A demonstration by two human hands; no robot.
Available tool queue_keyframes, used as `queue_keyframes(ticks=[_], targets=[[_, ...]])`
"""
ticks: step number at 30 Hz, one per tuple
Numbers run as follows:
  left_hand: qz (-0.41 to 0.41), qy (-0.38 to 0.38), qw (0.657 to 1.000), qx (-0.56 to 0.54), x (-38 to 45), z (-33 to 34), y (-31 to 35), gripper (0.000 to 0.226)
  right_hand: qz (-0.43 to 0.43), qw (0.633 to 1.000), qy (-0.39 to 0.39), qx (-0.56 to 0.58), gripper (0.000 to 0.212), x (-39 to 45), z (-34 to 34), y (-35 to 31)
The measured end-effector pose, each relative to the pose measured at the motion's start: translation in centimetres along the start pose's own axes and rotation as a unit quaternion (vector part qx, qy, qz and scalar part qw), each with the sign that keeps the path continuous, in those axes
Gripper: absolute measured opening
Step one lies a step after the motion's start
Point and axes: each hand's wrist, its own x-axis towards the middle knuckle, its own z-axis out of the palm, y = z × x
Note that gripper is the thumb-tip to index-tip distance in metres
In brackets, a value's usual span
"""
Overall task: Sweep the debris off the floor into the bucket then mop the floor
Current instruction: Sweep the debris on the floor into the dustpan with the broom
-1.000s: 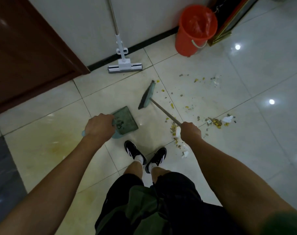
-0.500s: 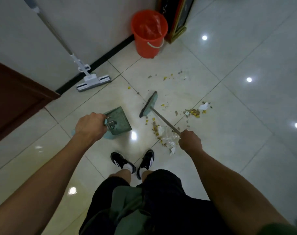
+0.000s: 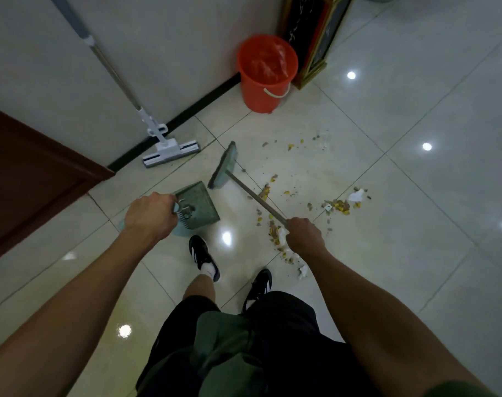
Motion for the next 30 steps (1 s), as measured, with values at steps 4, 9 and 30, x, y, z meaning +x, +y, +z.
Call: queue_keyframes(ticks=[4, 9, 30], targets=[[-0.013, -0.022, 0.999, -0.022, 2.6, -0.3, -5.0, 0.02, -0.018, 1.0, -0.005, 0.02, 0.02, 2.8, -0.2, -7.1], [-0.028, -0.048, 0.998, -0.04, 5.9, 0.0, -10.6, 0.018, -0.027, 0.998, -0.027, 0.053, 0.022, 6.8, -0.5, -16.8], [0.045, -0.071, 0.996, -0.001, 10.0, -2.2, -7.3, 0.015, 0.1, 0.993, -0.018, -0.054, 0.027, 5.6, -1.6, -6.5]])
